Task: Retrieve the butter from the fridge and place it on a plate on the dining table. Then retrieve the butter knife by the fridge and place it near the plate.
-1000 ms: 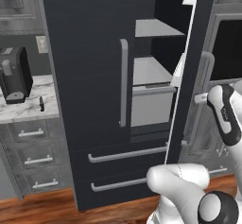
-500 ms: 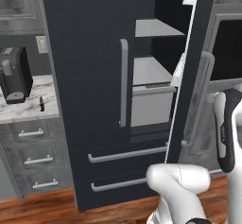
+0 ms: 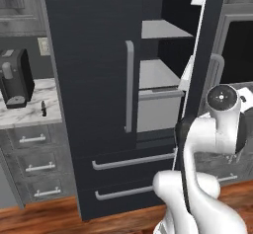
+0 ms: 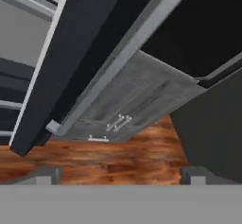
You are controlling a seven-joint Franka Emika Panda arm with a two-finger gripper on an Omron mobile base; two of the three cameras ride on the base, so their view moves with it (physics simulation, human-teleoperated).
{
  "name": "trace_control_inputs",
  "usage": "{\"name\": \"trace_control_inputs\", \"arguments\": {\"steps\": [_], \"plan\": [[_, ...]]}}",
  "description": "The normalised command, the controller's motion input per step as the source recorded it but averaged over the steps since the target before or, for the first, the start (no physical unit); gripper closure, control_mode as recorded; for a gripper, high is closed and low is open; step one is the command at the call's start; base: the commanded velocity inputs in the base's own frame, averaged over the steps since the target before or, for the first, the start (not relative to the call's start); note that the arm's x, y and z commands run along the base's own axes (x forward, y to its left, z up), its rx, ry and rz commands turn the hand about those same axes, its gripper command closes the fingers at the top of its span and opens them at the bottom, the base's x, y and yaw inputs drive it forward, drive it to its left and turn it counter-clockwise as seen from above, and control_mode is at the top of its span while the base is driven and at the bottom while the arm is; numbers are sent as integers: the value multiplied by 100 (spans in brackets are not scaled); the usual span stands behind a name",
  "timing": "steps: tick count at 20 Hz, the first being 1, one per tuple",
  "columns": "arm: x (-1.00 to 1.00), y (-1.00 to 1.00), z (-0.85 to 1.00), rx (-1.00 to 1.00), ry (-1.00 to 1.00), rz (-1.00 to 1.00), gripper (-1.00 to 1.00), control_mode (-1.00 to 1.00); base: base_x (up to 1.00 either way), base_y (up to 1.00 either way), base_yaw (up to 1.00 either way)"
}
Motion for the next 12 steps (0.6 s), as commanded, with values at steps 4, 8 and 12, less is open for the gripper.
{"name": "trace_control_inputs", "arguments": {"steps": [4, 8, 12], "plan": [[0, 100, -47, -44, 25, -25, -100, -100, 0, 0, 0], [23, 35, -45, -16, 15, -10, -100, -100, 0, 0, 0], [67, 37, -65, -7, 18, -7, -100, -100, 0, 0, 0]]}}
